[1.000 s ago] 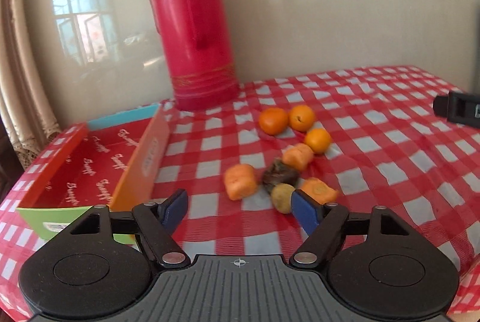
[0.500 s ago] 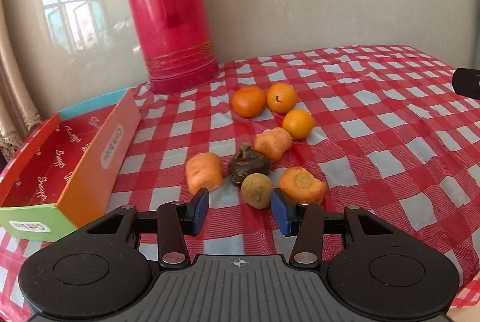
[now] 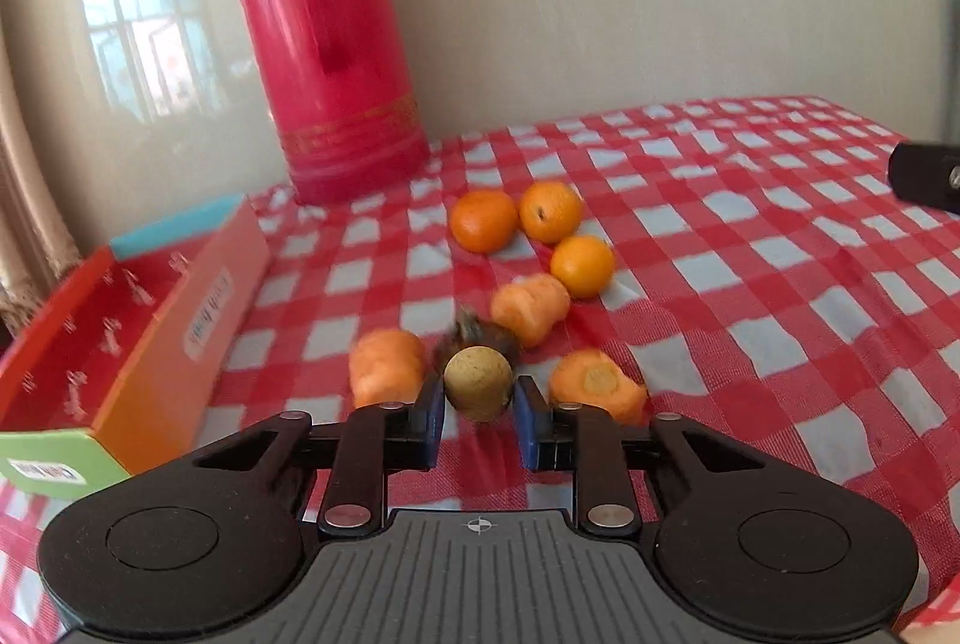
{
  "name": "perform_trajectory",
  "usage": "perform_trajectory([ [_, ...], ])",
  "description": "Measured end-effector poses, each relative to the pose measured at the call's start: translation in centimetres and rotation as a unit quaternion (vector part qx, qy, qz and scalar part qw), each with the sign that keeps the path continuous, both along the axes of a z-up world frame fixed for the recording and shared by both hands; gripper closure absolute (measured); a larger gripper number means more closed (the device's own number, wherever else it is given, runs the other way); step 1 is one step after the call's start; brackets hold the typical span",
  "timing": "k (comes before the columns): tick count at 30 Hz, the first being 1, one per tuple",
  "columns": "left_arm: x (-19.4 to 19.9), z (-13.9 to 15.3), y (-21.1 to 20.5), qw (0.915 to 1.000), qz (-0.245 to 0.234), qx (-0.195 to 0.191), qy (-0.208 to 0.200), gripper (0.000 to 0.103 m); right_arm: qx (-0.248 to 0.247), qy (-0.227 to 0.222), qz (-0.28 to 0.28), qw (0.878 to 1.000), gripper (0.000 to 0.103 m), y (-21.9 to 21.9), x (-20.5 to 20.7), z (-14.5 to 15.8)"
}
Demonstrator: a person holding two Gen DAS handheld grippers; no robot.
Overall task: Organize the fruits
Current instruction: 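Grasp the small yellow-green fruit with the left gripper, then carry the yellow-green fruit into the box and release it with the left gripper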
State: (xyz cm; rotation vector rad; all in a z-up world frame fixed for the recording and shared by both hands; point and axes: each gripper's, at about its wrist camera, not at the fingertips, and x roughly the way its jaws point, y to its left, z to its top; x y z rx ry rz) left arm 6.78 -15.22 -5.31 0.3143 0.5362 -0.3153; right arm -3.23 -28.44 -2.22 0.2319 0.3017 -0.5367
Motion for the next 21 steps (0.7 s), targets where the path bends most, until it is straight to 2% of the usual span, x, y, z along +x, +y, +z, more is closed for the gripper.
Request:
perform_trajectory([
  [6, 0.7, 2.0, 2.6, 0.9968, 0.062, -0.012, -0.047, 0.078, 0.005, 0.000, 0.008, 1.000, 0.006, 0.1, 0.3, 0.0],
  [11, 2.5, 3.7, 6.9, 0.9866, 0.146, -0.025, -0.068, 0.078, 0.003, 0.005, 0.015, 1.000, 0.006, 0.6, 0.7, -0.1],
  [15, 5.1, 4.3, 11.0, 0.9745, 0.215, -0.029, -0.056, 0.078, 0.000, 0.007, 0.026, 1.000, 0.006, 1.3, 1.1, -0.1],
  [21, 8.9, 3.9, 16.4, 0.9567, 0.289, -0.034, -0.008, 0.078, -0.008, 0.012, 0.043, 0.999, 0.006, 2.7, 1.8, -0.1],
])
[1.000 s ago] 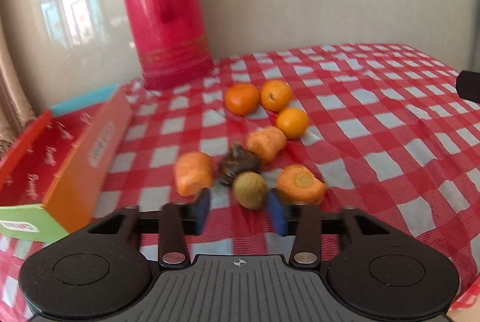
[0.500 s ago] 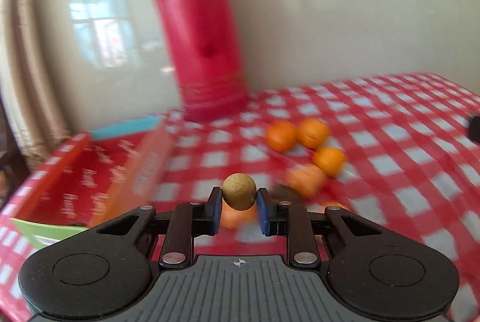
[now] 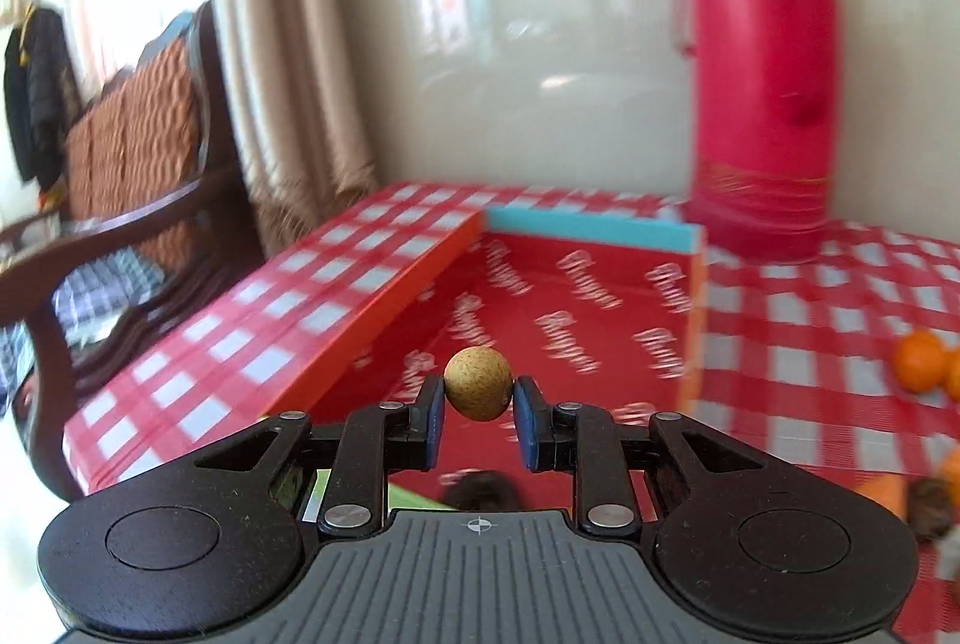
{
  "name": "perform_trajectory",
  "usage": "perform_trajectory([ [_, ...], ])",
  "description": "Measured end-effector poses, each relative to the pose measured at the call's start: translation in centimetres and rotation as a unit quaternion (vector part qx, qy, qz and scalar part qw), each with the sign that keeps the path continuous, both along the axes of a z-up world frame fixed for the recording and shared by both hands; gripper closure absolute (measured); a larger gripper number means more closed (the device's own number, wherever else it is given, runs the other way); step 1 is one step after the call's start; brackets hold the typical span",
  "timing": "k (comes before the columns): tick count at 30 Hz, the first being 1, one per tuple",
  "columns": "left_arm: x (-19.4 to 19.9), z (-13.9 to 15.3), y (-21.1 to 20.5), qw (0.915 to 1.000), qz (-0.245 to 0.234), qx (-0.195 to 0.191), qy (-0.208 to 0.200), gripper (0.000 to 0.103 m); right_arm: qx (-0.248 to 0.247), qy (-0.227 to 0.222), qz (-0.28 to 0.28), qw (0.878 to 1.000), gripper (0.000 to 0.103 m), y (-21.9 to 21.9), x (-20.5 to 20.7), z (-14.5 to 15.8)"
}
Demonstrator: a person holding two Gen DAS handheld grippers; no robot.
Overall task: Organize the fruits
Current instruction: 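Carry the yellow-green fruit into the box and release it with the left gripper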
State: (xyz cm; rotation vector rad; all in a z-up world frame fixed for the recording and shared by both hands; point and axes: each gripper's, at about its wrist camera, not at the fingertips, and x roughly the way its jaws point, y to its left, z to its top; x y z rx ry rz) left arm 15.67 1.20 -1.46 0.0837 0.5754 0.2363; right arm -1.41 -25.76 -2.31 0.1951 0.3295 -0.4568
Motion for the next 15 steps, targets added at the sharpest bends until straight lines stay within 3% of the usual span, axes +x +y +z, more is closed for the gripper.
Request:
perform_trajectory([
  [7, 2.3, -1.3, 3.2, 0.9974, 0.044, -0.030, 0.048, 0.078, -0.005, 0.004, 0.020, 1.000, 0.006, 1.4, 0.9, 0.0],
  [15, 3.0, -1.2, 4.6, 0.9959, 0.065, -0.036, 0.053, 0.076, -0.008, 0.009, 0.036, 0.999, 0.006, 2.5, 1.5, -0.1],
])
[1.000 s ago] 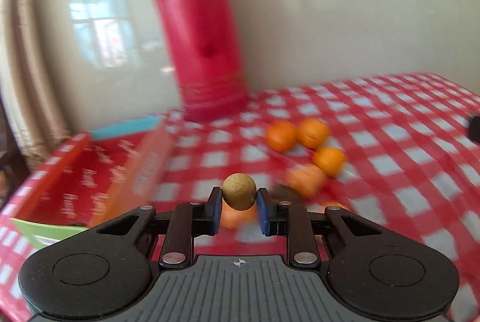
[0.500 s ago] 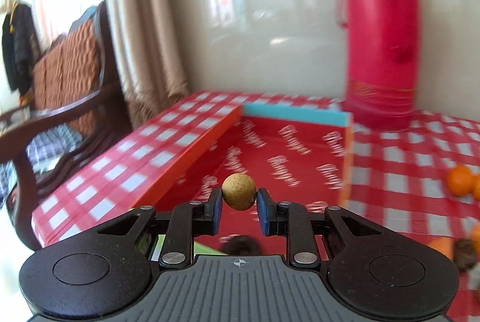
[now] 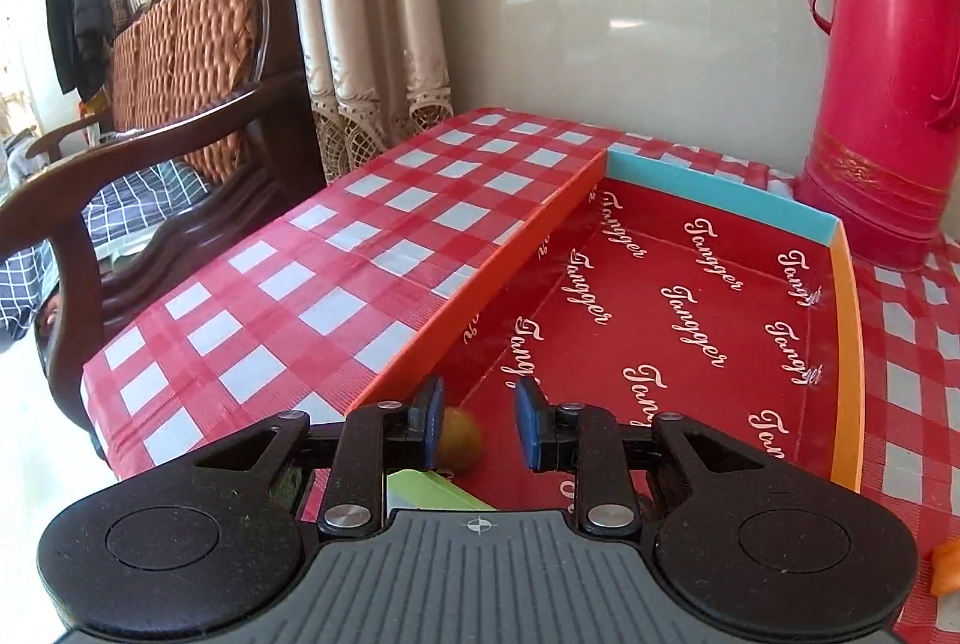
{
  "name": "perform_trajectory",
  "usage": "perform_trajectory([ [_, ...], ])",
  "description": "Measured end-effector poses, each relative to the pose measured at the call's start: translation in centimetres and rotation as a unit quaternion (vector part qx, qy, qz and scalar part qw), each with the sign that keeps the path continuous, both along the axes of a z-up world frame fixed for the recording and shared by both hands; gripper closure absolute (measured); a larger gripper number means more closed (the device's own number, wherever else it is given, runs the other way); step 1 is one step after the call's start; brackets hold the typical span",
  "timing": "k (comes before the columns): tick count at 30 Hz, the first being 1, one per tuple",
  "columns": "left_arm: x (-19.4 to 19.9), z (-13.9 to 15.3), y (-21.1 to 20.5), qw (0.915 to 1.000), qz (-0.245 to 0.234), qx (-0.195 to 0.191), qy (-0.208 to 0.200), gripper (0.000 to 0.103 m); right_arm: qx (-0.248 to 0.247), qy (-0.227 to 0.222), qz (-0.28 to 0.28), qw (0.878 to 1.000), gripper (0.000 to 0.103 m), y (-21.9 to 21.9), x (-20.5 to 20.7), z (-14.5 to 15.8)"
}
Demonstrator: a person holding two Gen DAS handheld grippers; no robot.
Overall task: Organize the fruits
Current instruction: 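Carry the yellow-green fruit into the box and release it with the left gripper, then grasp an orange carrot-like piece with the right gripper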
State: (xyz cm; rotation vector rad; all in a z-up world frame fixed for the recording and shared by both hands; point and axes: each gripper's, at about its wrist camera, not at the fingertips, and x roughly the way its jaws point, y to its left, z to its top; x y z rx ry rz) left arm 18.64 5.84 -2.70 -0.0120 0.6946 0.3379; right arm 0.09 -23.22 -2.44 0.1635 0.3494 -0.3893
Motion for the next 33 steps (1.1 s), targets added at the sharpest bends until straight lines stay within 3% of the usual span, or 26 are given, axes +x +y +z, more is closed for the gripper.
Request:
perform_trajectory([
  [4, -0.3, 0.2, 0.2, 0.9998, -0.003, -0.018, -0.004, 0.069, 0.000, 0.003, 0.006, 1.000, 0.006, 0.1, 0.1, -0.1],
  [7, -1.1, 0.7, -0.3, 0.9996, -0.014, -0.017, -0.017, 0.044, 0.003, 0.006, 0.010, 1.000, 0.006, 0.1, 0.3, -0.2],
  [9, -1.9, 1.1, -0.8, 0.9991, -0.024, -0.007, -0.034, 0.018, 0.004, 0.007, 0.012, 1.000, 0.006, 0.1, 0.3, -0.3],
  [12, -3.1, 1.7, -1.2, 0.9980, -0.031, 0.003, -0.056, 0.005, 0.005, 0.011, 0.021, 1.000, 0.006, 0.3, 0.6, -0.3],
  [18, -4.5, 2.5, -0.4, 0.9970, -0.048, -0.012, -0.059, 0.003, 0.002, 0.024, 0.054, 0.998, 0.006, 1.5, 1.3, -0.6],
  [23, -6.7, 2.8, 0.9, 0.9962, -0.050, 0.004, -0.071, 0.002, 0.008, 0.053, 0.074, 0.996, 0.011, 2.6, 2.7, -1.3],
  [25, -7.7, 2.8, 1.5, 0.9957, -0.051, 0.013, -0.076, 0.002, 0.015, 0.066, 0.081, 0.994, 0.021, 2.9, 3.3, -1.7],
  [29, -9.5, 3.1, 3.3, 0.9951, -0.045, 0.014, -0.086, 0.000, 0.017, 0.087, 0.089, 0.992, 0.028, 3.6, 4.5, -2.3],
  [33, -10.9, 3.2, 5.2, 0.9942, -0.020, 0.012, -0.105, 0.000, 0.014, 0.107, 0.090, 0.990, 0.049, 4.1, 5.8, -2.9],
])
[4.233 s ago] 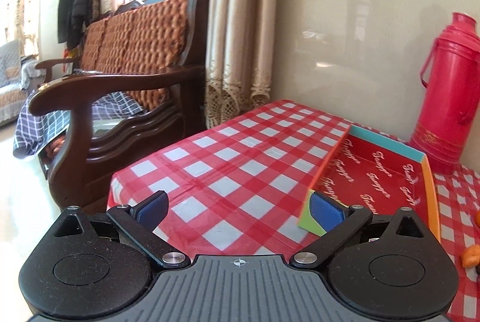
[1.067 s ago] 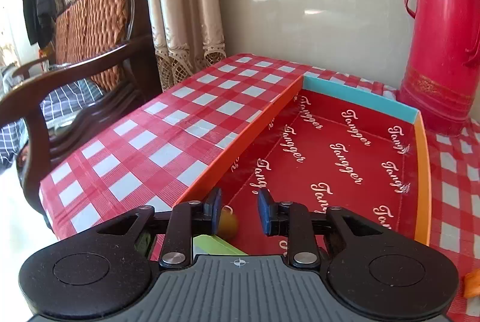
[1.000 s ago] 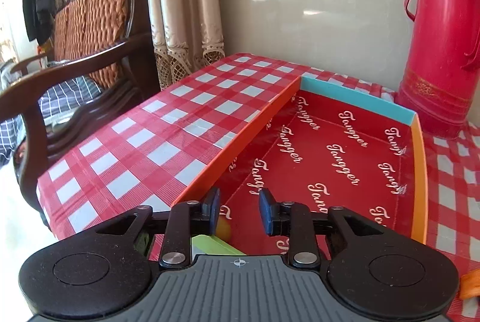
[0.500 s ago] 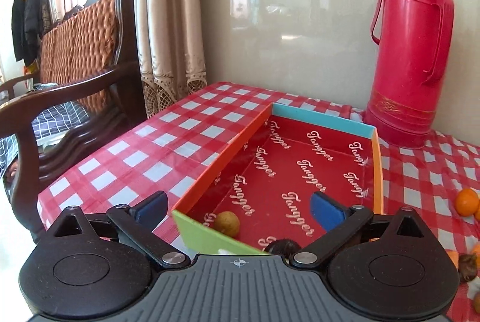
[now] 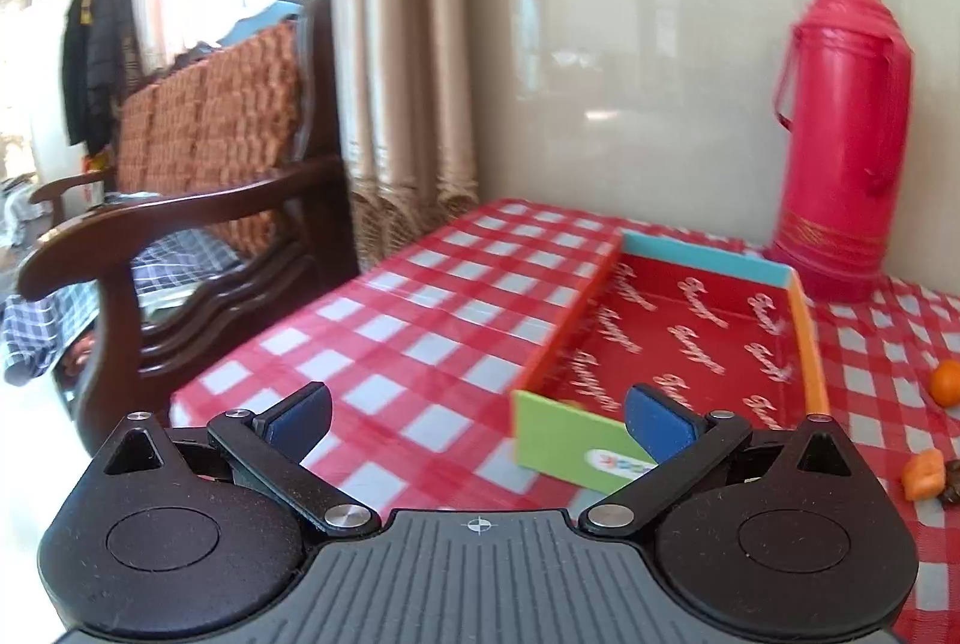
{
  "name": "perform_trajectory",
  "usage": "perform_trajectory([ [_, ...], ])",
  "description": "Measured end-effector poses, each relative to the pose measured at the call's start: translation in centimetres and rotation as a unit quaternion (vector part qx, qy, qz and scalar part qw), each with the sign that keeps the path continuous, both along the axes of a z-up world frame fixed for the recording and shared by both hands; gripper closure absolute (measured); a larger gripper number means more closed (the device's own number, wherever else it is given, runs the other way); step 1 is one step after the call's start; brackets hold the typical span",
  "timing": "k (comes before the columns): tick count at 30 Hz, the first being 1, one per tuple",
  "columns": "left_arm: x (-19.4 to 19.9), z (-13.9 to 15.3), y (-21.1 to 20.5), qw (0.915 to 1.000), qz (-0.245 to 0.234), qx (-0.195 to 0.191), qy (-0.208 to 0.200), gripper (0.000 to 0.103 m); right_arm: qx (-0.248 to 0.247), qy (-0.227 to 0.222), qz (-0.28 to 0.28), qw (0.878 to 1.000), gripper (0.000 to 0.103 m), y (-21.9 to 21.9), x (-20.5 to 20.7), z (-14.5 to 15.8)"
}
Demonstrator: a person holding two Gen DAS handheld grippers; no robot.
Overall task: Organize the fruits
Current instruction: 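Grasp an orange carrot-like piece with the right gripper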
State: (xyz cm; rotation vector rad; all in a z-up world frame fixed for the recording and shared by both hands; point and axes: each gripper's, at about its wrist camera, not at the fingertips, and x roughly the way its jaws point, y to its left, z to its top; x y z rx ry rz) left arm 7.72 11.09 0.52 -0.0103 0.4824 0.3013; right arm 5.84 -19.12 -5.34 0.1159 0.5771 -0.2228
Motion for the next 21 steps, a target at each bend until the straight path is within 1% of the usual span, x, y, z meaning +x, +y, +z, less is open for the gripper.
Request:
perform_trajectory([
  [1, -0.2, 0.0, 0.5, 1.0000, 0.007, -0.002, -0.001, 0.000, 0.003, 0.007, 0.001, 1.000, 0.057, 0.1, 0.3, -0.2],
  [3, -0.4, -0.2, 1.5, 0.9997, 0.021, -0.007, -0.001, 0.000, 0.006, 0.024, 0.005, 1.000, 0.064, 0.2, 0.8, -0.8],
  [5, -0.6, -0.3, 2.7, 0.9993, 0.034, -0.012, -0.002, 0.000, -0.013, 0.025, 0.000, 1.000, 0.078, 0.6, 0.9, -0.9],
  [7, -0.8, -0.5, 3.8, 0.9987, 0.048, -0.018, -0.004, 0.000, -0.016, 0.024, 0.010, 1.000, 0.078, 0.9, 0.9, -0.9],
  [9, -0.9, -0.7, 4.8, 0.9979, 0.059, -0.027, -0.001, 0.000, -0.021, 0.013, 0.009, 1.000, 0.078, 1.2, 0.6, -0.8],
  [13, -1.2, -1.1, 7.0, 0.9949, 0.080, -0.061, 0.005, 0.000, -0.022, -0.029, 0.024, 0.999, 0.078, 2.1, 0.1, 0.6],
  [17, -1.5, -1.7, 8.9, 0.9909, 0.100, -0.089, 0.009, 0.000, 0.016, -0.076, 0.085, 0.993, 0.078, 3.7, 0.6, 2.6],
  [19, -1.7, -2.0, 9.5, 0.9893, 0.108, -0.098, 0.012, 0.000, 0.018, -0.090, 0.119, 0.989, 0.078, 5.2, 1.3, 3.4],
  [21, -1.9, -2.2, 9.9, 0.9888, 0.113, -0.097, 0.011, 0.000, 0.017, -0.095, 0.151, 0.984, 0.078, 6.8, 2.2, 4.0],
])
